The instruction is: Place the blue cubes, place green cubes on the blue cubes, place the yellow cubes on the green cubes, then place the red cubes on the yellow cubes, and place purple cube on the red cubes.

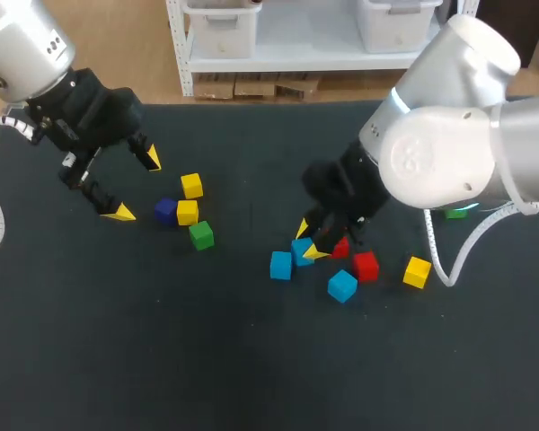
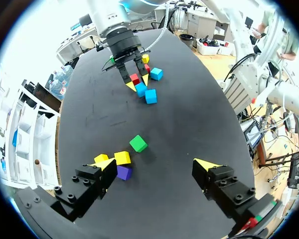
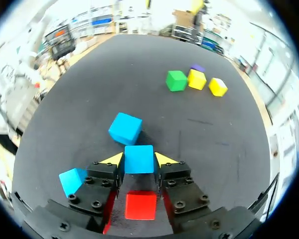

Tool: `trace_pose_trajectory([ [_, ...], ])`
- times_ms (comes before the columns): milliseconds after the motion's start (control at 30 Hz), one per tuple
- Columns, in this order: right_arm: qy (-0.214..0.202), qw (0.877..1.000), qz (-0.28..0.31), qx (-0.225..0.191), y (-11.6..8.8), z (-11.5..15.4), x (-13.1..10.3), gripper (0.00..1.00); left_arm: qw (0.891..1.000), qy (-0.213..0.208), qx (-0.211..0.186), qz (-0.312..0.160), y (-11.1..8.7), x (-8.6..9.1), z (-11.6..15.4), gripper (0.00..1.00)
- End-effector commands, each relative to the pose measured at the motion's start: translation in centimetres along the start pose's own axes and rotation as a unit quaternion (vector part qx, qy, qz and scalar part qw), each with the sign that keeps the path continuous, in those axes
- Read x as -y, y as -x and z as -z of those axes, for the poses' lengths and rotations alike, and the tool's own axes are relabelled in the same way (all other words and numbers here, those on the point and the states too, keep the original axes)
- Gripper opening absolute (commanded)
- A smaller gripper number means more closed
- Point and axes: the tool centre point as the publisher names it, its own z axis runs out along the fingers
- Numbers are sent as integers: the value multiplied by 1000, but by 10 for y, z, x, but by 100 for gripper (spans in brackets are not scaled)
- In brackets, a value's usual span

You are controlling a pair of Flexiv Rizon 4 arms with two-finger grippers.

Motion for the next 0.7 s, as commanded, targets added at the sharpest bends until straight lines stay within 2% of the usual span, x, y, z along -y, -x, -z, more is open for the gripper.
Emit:
trace_pose_trajectory([
  [33,-29,999,-32,19,-5,1,-2,0,1000,1,1,-1,-1,1,0,100],
  [267,-73,995,-61,17,2,6,8,0,1000,1,1,-1,-1,1,0,100],
  [700,-70,997,-40,11,20,1,44,0,1000,1,1,-1,-1,1,0,100],
])
